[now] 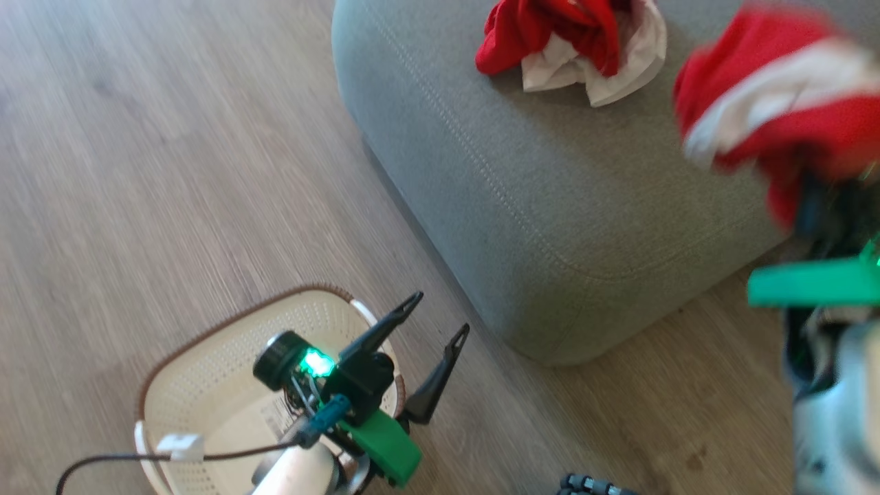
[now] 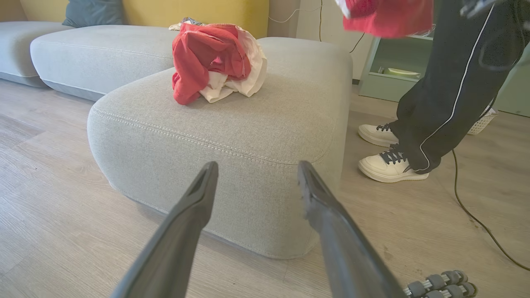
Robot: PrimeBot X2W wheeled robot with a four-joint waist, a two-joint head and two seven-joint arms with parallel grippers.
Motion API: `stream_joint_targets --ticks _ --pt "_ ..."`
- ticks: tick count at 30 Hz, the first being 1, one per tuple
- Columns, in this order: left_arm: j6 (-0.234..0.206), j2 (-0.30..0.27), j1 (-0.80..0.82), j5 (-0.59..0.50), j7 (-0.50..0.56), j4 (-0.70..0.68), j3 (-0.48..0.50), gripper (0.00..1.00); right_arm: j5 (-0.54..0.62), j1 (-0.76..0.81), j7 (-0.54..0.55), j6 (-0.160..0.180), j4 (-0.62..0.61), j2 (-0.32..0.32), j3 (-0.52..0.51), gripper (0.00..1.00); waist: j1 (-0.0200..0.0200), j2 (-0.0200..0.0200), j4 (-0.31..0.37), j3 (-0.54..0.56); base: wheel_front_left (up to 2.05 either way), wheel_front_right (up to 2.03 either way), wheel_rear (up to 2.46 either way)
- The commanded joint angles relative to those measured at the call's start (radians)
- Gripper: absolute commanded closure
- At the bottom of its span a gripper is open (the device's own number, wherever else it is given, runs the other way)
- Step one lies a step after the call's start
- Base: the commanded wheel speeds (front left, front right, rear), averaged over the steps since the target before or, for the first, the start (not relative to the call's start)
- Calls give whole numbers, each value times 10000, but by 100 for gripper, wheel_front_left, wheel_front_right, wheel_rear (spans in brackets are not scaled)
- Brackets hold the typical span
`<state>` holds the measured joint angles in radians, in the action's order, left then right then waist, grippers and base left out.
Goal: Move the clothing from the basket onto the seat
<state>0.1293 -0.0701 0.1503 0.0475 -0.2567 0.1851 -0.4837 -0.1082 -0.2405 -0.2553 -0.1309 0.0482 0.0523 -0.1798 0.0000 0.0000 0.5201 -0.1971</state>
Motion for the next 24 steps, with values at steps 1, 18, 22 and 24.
stream_joint_targets --ticks 1,18,22,24 --pt "12 -75 552 -88 -51 -347 244 0 -23 -827 -65 2 -548 297 140 100 0 0 -28 -274 0 0 0" --pt "13 -1148 1814 -120 -51 -563 -597 0 -156 -5535 20 2 59 2198 -616 100 0 0 -743 -2791 0 0 0" --pt "13 -1392 2247 -85 -51 -615 -822 0 -479 -6513 127 2 831 2657 -971 100 0 0 -943 -3366 0 0 0" --pt "13 -1484 2374 -59 -51 -628 -836 0 -558 -6920 192 2 1311 2820 -1069 100 0 0 -1004 -3587 0 0 0"
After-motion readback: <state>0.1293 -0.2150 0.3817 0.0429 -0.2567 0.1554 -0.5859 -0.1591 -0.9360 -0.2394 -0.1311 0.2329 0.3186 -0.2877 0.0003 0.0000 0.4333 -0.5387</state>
